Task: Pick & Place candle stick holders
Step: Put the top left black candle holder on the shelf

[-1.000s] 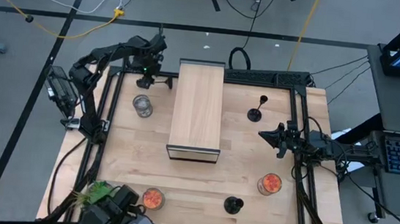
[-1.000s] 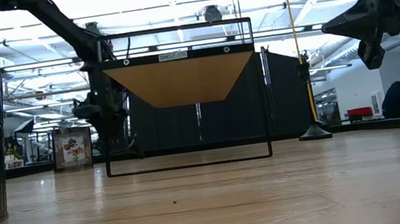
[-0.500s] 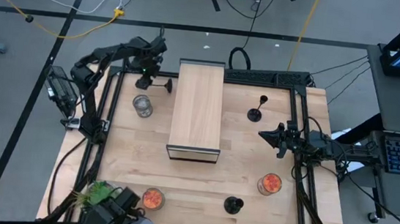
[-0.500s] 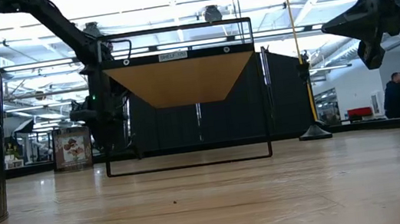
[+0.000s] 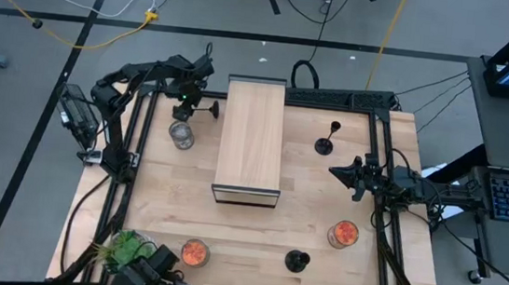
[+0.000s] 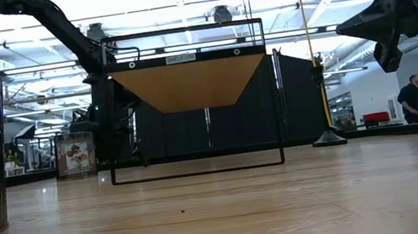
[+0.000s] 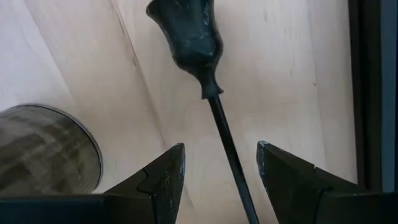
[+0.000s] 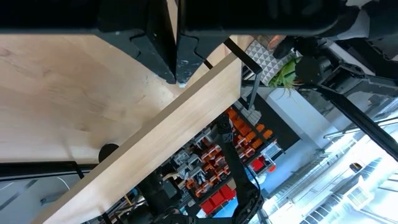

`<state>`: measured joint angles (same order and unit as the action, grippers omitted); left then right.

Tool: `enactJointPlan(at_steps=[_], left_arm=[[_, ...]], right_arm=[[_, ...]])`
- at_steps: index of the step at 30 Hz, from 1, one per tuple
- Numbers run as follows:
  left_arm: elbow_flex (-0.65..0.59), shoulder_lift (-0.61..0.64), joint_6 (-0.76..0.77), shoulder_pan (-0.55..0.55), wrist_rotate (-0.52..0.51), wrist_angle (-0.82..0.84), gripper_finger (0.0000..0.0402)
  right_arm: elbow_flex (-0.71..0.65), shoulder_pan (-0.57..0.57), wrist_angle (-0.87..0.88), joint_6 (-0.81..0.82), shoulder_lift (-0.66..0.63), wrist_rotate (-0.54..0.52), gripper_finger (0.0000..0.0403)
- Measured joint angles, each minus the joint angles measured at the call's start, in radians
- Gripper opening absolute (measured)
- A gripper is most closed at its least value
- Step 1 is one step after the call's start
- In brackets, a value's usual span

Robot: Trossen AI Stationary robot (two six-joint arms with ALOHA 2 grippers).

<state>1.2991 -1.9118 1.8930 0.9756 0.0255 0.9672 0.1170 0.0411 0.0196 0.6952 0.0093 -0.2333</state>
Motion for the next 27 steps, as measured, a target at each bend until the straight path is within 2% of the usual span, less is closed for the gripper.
enactJointPlan(at_steps=[5, 13, 27], left_arm=[[0.0, 0.0, -0.004, -0.002, -0.009, 0.002, 0.0207], [0.0, 0.0, -0.025, -0.024, -0.122, 0.014, 0.0207], [0.0, 0.0, -0.051, -0.024, -0.123, 0.013, 0.0204]], right_arm=[[0.0, 0.0, 0.0, 0.0, 0.0, -0.001, 0.0], [0.0, 0.0, 0.0, 0.0, 0.0, -0.001, 0.0], [0.0, 0.0, 0.0, 0.0, 0.0, 0.002, 0.0]])
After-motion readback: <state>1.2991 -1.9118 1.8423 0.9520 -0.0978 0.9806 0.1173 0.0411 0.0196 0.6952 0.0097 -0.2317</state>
